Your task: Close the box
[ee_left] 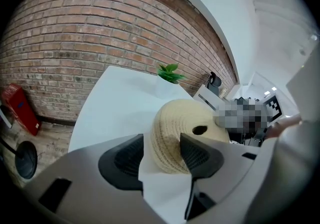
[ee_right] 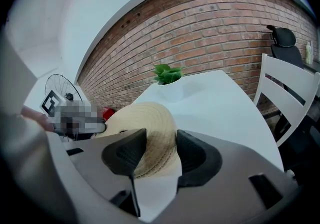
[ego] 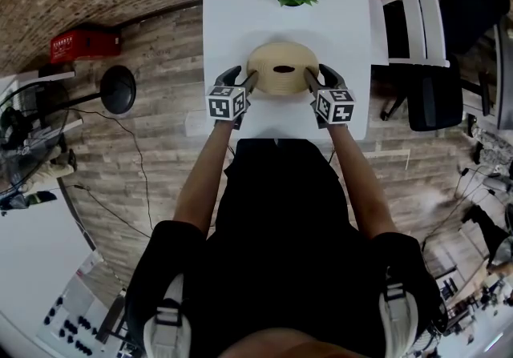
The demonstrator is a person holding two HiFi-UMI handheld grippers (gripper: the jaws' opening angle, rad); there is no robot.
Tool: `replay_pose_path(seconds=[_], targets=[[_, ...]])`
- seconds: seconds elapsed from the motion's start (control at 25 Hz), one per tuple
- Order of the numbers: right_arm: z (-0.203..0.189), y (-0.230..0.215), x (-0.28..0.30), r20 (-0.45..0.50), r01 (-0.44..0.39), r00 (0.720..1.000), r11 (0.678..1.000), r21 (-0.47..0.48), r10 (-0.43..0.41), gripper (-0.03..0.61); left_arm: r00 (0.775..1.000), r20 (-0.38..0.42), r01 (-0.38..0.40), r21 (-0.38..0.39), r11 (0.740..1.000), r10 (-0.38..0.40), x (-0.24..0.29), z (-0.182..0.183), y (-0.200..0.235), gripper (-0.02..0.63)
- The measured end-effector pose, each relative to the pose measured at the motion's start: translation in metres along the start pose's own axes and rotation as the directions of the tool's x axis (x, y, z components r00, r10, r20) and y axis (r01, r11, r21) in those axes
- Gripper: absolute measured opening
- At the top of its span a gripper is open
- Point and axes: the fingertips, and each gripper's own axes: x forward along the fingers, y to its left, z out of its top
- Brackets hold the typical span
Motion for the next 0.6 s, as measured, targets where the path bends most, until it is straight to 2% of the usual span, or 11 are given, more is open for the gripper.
replay_pose_path(seconds=[0.2, 0.32, 0.48, 0.6], targets=[[0.002, 0.001, -0.004, 0.012, -0.008, 1.000, 1.000, 0.010, 0.008, 0.179, 1.000, 0.011, -0.008, 0.034, 0.999, 0.008, -0.003, 0.002, -0.001, 0.239], [0.012, 0.005, -0.011, 0.041, -0.011, 0.999, 1.000, -0.021, 0.012, 0.179, 0.998, 0.059, -0.026, 0.119, 0.993, 0.019, -0.010, 0.015, -0.007, 0.238], [0.027, 0.011, -0.011, 0.042, 0.000, 0.999, 0.989, -0.151, 0.006, 0.170, 0.994, 0.113, -0.033, 0.261, 0.965, 0.003, -0.012, 0.040, -0.023, 0.224], [0.039, 0.026, -0.002, 0.016, -0.067, 0.997, 0.973, -0.222, 0.072, 0.093, 0.993, 0.118, -0.017, 0.350, 0.937, -0.026, -0.002, 0.057, -0.036, 0.175]])
